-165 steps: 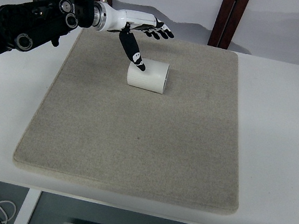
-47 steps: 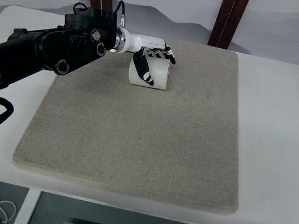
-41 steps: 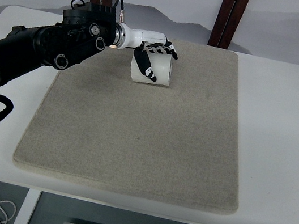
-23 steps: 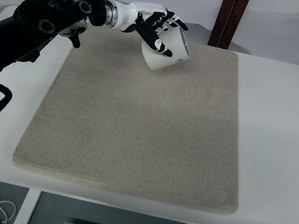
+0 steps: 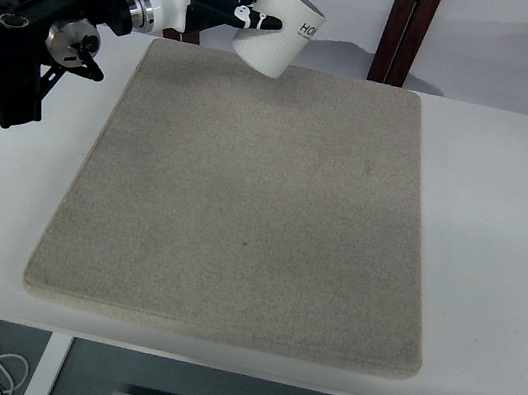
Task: Flip white cup upright
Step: 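Lift the cup with the left hand and rotate it toward upright, then lower the upright cup onto the mat with the left hand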
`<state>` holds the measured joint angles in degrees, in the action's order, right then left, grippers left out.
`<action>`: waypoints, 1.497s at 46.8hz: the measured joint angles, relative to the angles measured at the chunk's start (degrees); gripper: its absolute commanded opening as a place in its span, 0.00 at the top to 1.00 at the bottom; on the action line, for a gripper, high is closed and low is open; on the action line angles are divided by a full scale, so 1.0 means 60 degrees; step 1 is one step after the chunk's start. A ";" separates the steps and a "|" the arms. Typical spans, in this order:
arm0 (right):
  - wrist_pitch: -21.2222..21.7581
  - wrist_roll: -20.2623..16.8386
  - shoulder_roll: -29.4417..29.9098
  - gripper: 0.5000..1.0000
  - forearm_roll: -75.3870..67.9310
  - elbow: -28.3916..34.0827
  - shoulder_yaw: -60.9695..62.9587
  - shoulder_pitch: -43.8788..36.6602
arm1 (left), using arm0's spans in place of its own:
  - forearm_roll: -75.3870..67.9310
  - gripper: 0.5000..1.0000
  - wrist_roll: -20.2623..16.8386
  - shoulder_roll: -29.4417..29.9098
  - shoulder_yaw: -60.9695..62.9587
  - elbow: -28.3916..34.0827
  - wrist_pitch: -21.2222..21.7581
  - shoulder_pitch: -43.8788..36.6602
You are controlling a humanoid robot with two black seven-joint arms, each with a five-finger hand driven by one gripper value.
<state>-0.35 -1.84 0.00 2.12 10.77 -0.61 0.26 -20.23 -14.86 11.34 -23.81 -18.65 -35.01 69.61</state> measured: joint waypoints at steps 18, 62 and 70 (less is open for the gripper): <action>0.0000 -0.0007 0.0000 0.10 0.0000 0.0002 0.0000 0.0000 | 0.0343 0.80 -0.2478 -0.0011 -0.0045 0.0151 0.0000 -0.0949; -0.0001 -0.0005 0.0000 0.10 -0.0004 -0.0001 0.0000 0.0000 | 0.0179 0.79 -0.3359 -0.0016 0.0145 0.0780 0.0003 -0.2055; -0.0001 -0.0005 0.0000 0.10 -0.0004 -0.0001 0.0000 0.0001 | 0.0178 0.77 -0.3359 -0.0082 0.0153 0.0780 0.0003 -0.2236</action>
<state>-0.36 -1.87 0.00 2.10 10.77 -0.62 0.27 -19.17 -35.01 10.85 -22.89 -13.97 -34.99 56.19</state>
